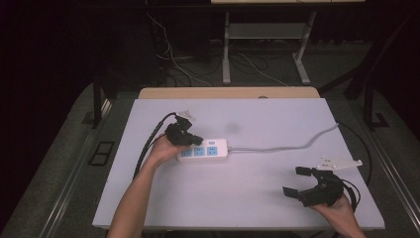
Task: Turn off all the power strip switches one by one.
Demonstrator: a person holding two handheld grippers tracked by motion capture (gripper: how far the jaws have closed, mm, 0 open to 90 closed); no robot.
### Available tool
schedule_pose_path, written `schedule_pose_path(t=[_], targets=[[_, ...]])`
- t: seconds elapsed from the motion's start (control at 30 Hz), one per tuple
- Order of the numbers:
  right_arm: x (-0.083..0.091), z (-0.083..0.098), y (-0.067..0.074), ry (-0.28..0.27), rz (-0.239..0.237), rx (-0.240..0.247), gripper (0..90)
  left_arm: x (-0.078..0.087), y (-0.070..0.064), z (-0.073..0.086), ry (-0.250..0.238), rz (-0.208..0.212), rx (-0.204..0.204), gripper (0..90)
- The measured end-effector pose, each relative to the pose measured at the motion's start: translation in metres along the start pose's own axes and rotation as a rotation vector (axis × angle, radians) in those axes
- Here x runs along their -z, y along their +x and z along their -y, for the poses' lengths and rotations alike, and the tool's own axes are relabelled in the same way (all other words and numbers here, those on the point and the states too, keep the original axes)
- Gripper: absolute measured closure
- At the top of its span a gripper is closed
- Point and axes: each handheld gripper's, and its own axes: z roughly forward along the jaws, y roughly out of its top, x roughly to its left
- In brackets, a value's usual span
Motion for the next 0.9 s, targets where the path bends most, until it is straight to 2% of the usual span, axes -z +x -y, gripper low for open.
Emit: schedule_pose_path(t=[0.2,0.53,0.9], targets=[[-0.001,0.000,-0.001,0.005,0.002,-0.004,0.4,0.004,-0.005,-0.004,0.017,-0.009,-0.038,89.3],[0.000,0.001,-0.002,0.009,-0.001,-0.011,0.4,0.016,-0.012,-0.018,0.013,-0.010,-0.064,89.3],[0.001,0.001,-0.002,0.005,0.000,-0.011,0.4,0.020,-0.020,-0.037,0.013,-0.001,-0.101,89.3]])
